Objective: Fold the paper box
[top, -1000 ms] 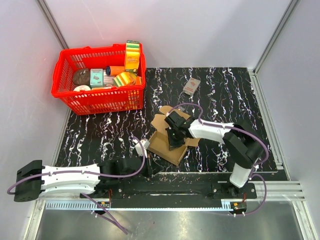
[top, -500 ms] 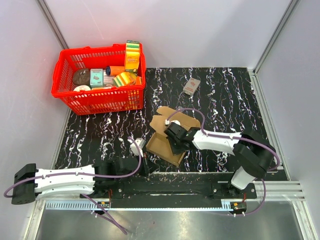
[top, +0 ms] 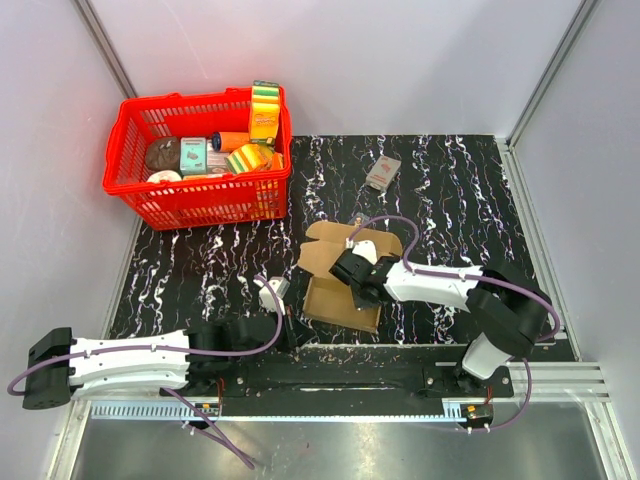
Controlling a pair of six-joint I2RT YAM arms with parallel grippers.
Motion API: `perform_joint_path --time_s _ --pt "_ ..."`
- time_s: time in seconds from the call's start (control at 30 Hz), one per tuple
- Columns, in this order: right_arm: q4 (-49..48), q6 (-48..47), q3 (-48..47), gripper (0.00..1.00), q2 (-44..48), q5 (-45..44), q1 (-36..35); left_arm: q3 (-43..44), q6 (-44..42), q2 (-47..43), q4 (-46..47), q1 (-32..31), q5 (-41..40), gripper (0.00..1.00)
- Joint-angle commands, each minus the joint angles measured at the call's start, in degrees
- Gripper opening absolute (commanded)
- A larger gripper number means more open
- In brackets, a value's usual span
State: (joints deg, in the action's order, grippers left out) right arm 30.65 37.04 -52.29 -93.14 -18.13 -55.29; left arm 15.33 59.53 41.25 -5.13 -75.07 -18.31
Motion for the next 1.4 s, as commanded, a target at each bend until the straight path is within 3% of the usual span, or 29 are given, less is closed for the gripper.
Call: perform_joint_path --time_s 0.0,0.23,0.7,1.1,1.37 --pt "5.3 7.1 1.0 0.1 2.2 -7.8 -0.5 -0.2 3.4 0.6 -3.6 -0.3 -3.8 0.0" --pt "5.6 9.9 3.0 0.09 6.1 -8.2 -0.5 -0.1 3.3 0.9 -3.4 -0.3 -3.9 0.0" --pt "-0.9 5.2 5.4 0.16 19.0 -3.5 -0.5 0.8 2.4 2.2 -3.2 -0.3 -4.9 0.0" --pt "-5.1 5.2 8.6 0.15 17.2 1.6 -0.5 1.8 1.3 0.9 -3.8 -0.2 -5.6 0.0" --pt "-8.1 6.5 11.6 0.13 14.7 4.1 -0.5 10.1 -6.7 0.1 -6.9 -0.3 -8.8 0.0"
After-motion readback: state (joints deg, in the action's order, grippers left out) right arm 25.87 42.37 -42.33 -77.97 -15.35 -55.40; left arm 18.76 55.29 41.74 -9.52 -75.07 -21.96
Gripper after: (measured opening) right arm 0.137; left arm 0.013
